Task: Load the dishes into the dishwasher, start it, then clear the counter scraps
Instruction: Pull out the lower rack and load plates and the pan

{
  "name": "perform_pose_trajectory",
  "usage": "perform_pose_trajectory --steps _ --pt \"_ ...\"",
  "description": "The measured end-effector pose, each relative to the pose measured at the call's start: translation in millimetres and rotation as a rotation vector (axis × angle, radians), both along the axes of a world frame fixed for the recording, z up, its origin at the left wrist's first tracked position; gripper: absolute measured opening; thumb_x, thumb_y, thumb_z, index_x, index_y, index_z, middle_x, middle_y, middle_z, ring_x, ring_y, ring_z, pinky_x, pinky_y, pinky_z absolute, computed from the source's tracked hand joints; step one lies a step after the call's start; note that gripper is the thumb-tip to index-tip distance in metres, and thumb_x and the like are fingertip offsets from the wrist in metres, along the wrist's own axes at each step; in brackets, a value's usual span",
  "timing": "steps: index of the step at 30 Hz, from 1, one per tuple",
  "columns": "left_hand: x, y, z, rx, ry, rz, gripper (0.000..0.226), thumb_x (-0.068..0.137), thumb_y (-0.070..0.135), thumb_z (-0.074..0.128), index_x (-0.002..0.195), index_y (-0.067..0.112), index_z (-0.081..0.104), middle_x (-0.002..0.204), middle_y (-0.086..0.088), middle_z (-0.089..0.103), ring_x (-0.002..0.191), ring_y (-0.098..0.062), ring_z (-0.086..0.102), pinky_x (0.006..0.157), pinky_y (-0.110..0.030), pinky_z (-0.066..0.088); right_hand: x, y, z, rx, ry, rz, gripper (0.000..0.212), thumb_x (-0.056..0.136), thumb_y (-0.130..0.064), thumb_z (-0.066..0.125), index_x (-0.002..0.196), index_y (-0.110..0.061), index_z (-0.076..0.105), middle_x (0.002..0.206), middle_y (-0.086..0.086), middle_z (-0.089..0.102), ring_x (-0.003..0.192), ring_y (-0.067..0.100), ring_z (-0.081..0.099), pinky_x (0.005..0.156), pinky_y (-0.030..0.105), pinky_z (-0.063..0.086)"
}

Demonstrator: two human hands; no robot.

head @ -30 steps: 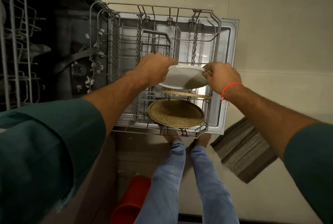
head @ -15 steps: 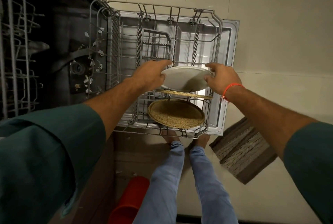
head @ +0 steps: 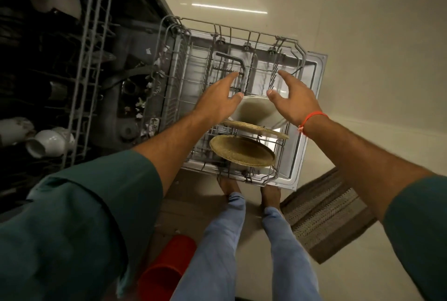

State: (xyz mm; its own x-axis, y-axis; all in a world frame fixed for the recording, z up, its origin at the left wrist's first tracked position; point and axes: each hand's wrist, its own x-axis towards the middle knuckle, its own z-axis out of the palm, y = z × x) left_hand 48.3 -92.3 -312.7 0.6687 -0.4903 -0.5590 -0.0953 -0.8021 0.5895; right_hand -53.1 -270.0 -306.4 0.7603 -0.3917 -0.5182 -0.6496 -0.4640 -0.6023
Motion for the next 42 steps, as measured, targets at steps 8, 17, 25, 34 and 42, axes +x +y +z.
perform_pose_trajectory --steps 8,17,25,34,42 --pt "-48 13 121 -0.141 0.013 0.233 0.066 0.100 0.034 0.058 0.158 0.032 0.027 0.162 -0.003 0.035 0.146 -0.022 0.037 0.117 -0.048 0.036 -16 24 115 0.049 -0.072 0.077 0.064 0.100 -0.043 0.055 0.157 -0.024 0.032 0.161 0.004 0.036 0.148 0.024 0.032 0.120 0.038 0.028" --pt "-98 67 298 -0.346 -0.192 0.562 0.066 0.102 0.033 0.057 0.160 0.027 0.025 0.162 0.002 0.034 0.147 -0.013 0.033 0.120 -0.035 0.029 -22 74 281 0.116 -0.287 0.310 0.060 0.102 -0.048 0.051 0.156 -0.028 0.033 0.159 0.002 0.037 0.145 0.020 0.036 0.117 0.037 0.030" --pt "-152 188 420 -0.355 -0.483 0.879 0.063 0.103 0.038 0.054 0.158 0.034 0.025 0.164 0.008 0.029 0.149 -0.011 0.030 0.121 -0.038 0.031 -5 181 403 0.185 -0.490 0.640 0.057 0.102 -0.050 0.049 0.154 -0.034 0.035 0.159 -0.003 0.038 0.144 0.017 0.038 0.119 0.036 0.031" --pt "-281 372 484 -0.364 -0.677 1.317 0.063 0.100 0.033 0.060 0.157 0.031 0.032 0.148 0.004 0.048 0.125 0.006 0.050 0.111 -0.028 0.043 -41 389 464 0.365 -0.572 1.070 0.056 0.099 -0.051 0.053 0.151 -0.035 0.042 0.158 -0.014 0.036 0.144 0.010 0.039 0.121 0.040 0.031" --pt "-396 517 488 -0.334 -0.698 1.656 0.065 0.097 0.041 0.060 0.155 0.035 0.034 0.154 -0.005 0.042 0.135 -0.015 0.049 0.113 -0.042 0.042 -123 560 472 0.509 -0.453 1.346 0.055 0.098 -0.051 0.056 0.150 -0.037 0.043 0.151 -0.009 0.047 0.139 0.008 0.044 0.117 0.032 0.034"
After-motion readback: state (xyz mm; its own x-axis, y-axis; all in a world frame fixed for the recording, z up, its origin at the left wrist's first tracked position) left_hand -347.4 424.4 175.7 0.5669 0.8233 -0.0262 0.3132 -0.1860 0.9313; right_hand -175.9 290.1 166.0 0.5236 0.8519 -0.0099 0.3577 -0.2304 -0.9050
